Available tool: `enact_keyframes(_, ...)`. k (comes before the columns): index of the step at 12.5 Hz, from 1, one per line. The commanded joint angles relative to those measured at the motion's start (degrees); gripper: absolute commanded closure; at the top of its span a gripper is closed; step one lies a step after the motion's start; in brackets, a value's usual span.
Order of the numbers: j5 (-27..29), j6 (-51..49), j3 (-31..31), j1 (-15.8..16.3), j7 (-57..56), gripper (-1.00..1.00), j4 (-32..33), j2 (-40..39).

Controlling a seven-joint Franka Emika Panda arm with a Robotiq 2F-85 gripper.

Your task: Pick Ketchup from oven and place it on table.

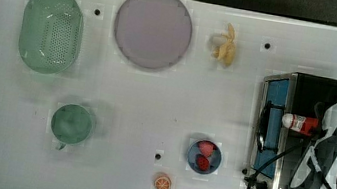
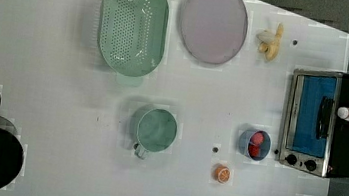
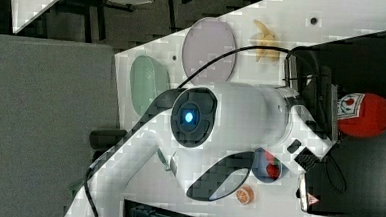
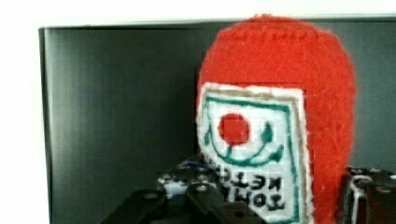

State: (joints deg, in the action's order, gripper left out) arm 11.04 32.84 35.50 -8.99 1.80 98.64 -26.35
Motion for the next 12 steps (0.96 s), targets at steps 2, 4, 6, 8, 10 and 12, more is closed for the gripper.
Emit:
enact_keyframes(2,-3.1,-4.73,-0.25,4.44,-7.4,-0.24,-6.0,6.78)
enact_keyframes(4,-3.42,-11.31,-1.39,7.89,-7.64,-0.24,-7.77,9.51)
enact_keyframes(6,-3.53,-17.49,-3.23,11.53,-7.64,-0.24,-8.46,12.47)
enact_keyframes(8,-3.55,-21.96,-5.41,14.61,-7.63,-0.24,-8.39,14.97)
enact_keyframes(10,-3.55,-24.98,-8.31,16.93,-7.23,-0.24,-8.03,16.42)
enact_keyframes(12,-3.55,-26.63,-11.5,18.78,-7.22,-0.24,-7.3,16.77)
